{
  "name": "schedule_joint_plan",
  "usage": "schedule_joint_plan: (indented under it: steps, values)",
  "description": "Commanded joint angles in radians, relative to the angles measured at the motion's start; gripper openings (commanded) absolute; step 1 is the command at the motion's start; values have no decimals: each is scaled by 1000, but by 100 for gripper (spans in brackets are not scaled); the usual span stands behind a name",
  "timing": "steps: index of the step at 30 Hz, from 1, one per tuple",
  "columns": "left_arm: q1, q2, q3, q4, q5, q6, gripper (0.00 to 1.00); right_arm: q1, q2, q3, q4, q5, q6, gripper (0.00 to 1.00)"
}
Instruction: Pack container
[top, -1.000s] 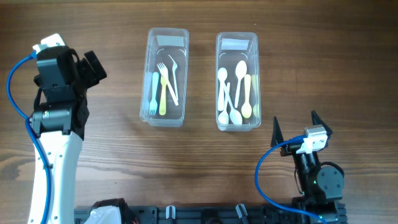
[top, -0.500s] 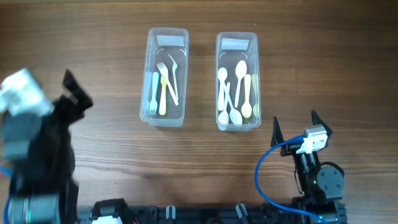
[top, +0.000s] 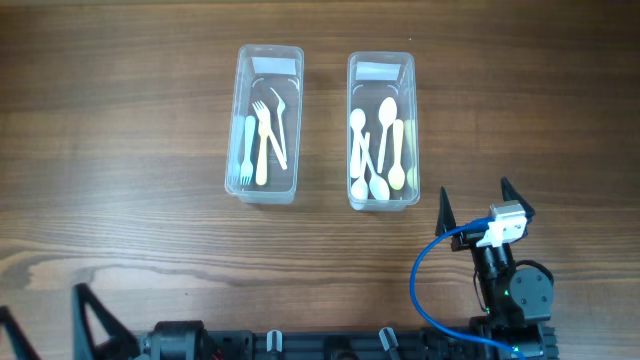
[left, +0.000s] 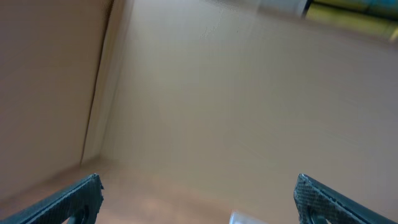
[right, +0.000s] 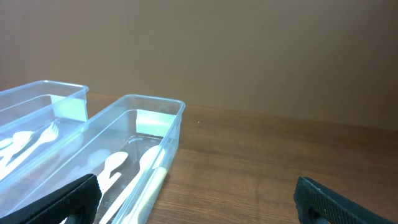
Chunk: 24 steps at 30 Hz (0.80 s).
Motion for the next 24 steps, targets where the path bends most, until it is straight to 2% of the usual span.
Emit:
schedule_joint_plan:
  steps: [1, 5, 12, 14, 24]
  values:
    - [-5, -11, -79, -68, 18, -18, 100, -7, -11, -1, 4, 7, 8, 100]
    - [-5, -20, -256, -14, 67, -18, 100, -7, -11, -1, 4, 7, 9, 100]
    - [-5, -30, -608, 245, 160, -19, 100, -7, -11, -1, 4, 7, 8, 100]
    - [-5, -30, -765, 355, 198, -21, 100, -7, -11, -1, 4, 7, 8, 100]
    - [-4, -30, -926, 403, 197, -21, 100, -7, -11, -1, 4, 7, 8, 100]
